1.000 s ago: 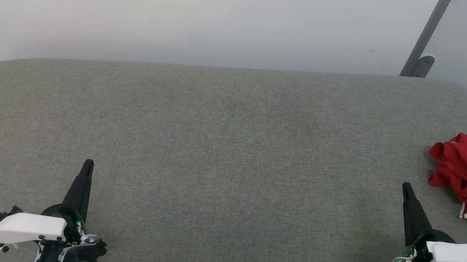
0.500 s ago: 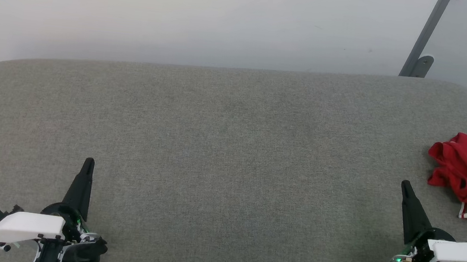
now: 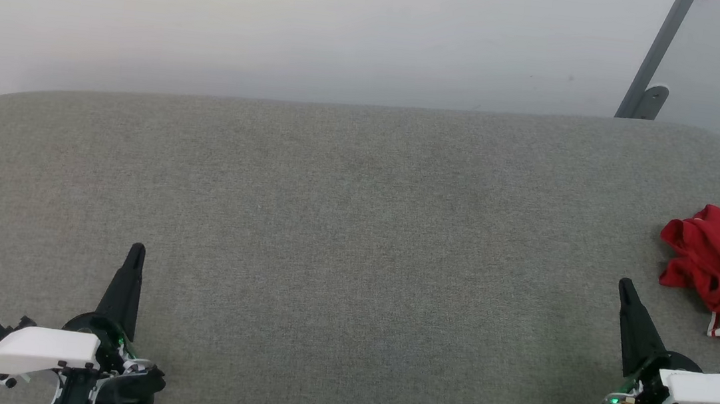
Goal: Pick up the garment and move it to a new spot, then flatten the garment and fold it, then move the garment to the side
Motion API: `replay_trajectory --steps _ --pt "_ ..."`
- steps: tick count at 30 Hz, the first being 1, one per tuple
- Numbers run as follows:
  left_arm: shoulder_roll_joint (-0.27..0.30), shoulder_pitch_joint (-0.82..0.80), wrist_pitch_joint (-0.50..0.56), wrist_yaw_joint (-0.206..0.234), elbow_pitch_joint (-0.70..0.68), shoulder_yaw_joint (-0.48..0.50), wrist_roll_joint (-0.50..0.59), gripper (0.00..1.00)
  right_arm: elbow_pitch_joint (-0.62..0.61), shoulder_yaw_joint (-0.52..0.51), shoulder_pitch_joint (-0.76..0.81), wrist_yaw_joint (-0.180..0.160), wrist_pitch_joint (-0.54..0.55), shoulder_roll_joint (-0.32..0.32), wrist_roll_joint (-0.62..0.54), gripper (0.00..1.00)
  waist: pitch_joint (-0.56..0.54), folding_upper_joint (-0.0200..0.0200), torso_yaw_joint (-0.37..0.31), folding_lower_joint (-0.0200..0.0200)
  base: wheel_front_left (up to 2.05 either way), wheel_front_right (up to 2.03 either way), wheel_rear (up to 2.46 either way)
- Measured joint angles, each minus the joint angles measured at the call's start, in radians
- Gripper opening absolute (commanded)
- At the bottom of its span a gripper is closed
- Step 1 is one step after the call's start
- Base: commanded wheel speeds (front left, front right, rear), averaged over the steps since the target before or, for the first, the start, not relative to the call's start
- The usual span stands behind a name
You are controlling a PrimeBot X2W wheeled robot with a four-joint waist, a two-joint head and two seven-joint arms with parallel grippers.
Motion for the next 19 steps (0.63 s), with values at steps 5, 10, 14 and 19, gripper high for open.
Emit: replay_trajectory --steps 5,10,14,19 --pt "0.0 0.0 0.0 0.0 0.0 0.001 0.0 0.0 0.0 0.0 0.0 0.0 0.0 0.0 0.0 0.0 0.0 0.0 0.0 0.0 0.0 0.0 0.0" --pt "-0.001 0.0 0.003 0.0 0.0 0.001 0.001 0.0 0.0 0.0 0.0 0.0 0.0 0.0 0.0 0.0 0.0 0.0 0.0 0.0 0.0 0.0 0.0" --pt "-0.001 0.0 0.003 0.0 0.0 0.002 0.001 0.0 0.0 0.0 0.0 0.0 0.0 0.0 0.0 0.0 0.0 0.0 0.0 0.0 0.0 0.0 0.0" --pt "-0.002 0.0 0.003 0.0 0.0 0.002 0.001 0.0 0.0 0.0 0.0 0.0 0.0 0.0 0.0 0.0 0.0 0.0 0.0 0.0 0.0 0.0 0.0"
